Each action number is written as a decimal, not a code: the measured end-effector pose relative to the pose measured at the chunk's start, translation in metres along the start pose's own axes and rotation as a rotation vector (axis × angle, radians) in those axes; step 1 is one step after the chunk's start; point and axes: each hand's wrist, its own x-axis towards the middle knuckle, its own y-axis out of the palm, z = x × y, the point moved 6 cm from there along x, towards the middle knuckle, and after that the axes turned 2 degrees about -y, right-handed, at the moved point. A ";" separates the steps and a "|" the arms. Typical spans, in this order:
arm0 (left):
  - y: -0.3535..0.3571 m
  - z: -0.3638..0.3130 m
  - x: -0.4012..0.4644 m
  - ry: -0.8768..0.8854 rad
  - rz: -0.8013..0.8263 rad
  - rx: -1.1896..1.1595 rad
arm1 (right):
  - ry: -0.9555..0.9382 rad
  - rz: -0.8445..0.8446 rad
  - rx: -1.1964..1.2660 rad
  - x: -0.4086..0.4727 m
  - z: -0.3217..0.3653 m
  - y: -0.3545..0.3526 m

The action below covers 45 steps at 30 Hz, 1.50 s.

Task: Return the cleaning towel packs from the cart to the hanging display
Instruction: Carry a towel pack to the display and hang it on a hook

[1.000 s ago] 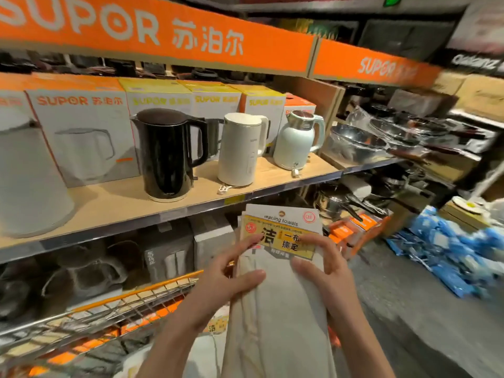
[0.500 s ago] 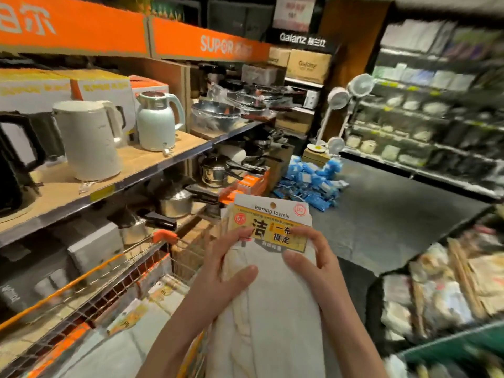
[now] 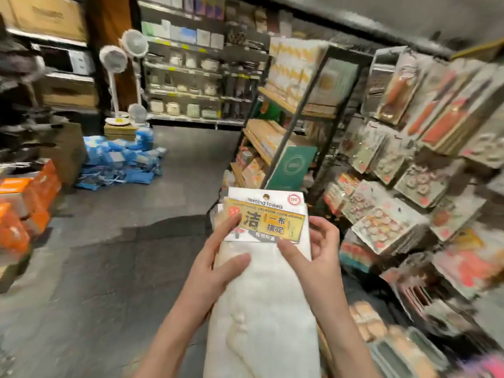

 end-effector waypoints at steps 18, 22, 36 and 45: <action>0.323 0.032 -0.015 -0.127 0.811 -0.124 | 0.049 -0.836 -0.188 -0.116 0.037 -0.295; 0.363 0.035 -0.034 -0.181 0.967 -0.206 | 0.051 -0.949 -0.218 -0.146 0.048 -0.320; 0.455 0.057 -0.144 -0.326 1.065 -0.230 | 0.072 -1.245 -0.073 -0.272 0.058 -0.400; 0.507 0.066 -0.194 -0.348 1.017 -0.226 | 0.205 -1.154 -0.072 -0.302 0.059 -0.473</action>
